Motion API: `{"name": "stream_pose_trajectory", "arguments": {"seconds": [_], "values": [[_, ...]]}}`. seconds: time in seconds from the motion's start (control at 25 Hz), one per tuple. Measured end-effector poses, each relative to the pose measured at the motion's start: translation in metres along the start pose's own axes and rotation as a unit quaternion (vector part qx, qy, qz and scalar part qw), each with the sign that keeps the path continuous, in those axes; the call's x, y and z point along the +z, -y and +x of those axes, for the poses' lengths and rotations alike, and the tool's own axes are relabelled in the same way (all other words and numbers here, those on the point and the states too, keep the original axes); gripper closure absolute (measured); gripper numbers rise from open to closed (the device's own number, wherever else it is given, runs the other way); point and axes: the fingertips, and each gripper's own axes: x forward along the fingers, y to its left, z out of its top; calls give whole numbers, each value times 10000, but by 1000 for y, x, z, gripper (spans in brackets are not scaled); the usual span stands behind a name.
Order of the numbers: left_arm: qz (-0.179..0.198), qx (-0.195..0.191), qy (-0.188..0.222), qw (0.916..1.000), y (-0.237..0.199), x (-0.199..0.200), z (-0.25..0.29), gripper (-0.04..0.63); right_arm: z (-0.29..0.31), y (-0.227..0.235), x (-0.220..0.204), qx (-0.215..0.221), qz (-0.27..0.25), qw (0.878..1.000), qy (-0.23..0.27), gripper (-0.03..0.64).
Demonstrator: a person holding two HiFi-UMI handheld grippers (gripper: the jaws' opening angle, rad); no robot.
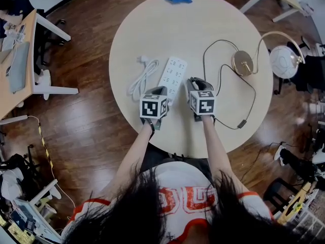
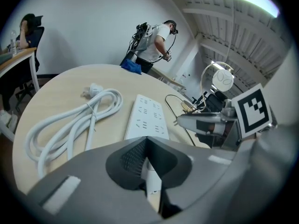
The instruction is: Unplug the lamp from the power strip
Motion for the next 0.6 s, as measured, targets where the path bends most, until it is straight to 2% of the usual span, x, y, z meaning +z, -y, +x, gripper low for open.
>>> {"name": "stream_pose_trajectory", "arguments": {"seconds": [0.12,0.2,0.28,0.44,0.6], "values": [[25,-75,-127,9999,-2,-3,-3,595,3,-5,-23,87,201,9988,-442,499],[-11,-109,-159,9998,-2,-5,-9,595,1,-9,-35,211,352,9968,-692,437],[-169,-233,10,9996,1,-1,-17,595,-5,-11,-42,273,513,9954,-768,402],[-321,-477,442,9974,15,8,-40,595,-32,-15,-49,258,820,9951,-495,414],[-404,-716,847,9930,31,17,-64,595,-68,-31,-43,536,1347,9894,71,477]]}}
